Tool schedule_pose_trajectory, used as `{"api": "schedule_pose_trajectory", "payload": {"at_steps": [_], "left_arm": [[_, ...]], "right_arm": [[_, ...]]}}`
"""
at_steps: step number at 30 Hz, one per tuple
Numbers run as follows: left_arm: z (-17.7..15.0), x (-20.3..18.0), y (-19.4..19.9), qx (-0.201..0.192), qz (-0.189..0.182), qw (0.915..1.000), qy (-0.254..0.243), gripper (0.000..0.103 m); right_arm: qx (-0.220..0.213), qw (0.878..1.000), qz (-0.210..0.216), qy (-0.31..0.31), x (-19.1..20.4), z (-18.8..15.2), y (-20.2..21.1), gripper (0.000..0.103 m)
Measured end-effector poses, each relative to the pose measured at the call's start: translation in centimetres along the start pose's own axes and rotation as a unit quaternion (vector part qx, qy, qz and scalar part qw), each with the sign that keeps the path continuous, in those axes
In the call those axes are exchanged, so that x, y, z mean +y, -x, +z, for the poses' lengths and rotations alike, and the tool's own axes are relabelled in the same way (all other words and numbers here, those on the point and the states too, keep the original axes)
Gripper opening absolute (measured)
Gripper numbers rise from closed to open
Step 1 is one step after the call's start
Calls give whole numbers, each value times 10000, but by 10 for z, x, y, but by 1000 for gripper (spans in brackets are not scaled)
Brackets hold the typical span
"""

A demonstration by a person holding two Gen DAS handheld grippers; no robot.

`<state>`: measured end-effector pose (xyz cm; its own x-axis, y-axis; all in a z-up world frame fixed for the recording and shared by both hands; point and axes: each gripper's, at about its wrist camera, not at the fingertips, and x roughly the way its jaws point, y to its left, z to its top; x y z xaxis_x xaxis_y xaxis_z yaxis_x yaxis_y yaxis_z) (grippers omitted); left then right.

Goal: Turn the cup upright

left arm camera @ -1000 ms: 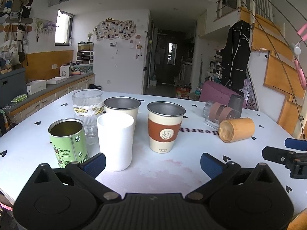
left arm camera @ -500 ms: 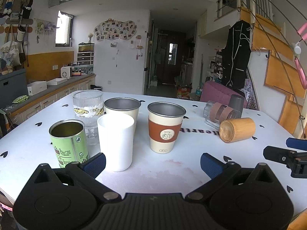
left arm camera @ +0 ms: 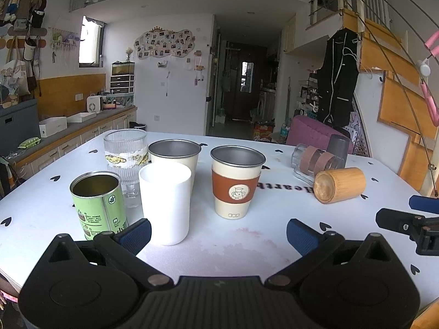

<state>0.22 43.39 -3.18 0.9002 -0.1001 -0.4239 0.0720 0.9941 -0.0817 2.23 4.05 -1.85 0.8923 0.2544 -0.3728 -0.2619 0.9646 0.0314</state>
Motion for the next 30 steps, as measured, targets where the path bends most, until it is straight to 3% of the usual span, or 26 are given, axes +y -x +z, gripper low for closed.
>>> {"api": "schedule_pose_trajectory", "payload": {"at_steps": [30], "left_arm": [[0,-1,0,-7,-2,10000,-17,103]], "right_arm": [[-23,10000,24,35,1,2,1,103]]}}
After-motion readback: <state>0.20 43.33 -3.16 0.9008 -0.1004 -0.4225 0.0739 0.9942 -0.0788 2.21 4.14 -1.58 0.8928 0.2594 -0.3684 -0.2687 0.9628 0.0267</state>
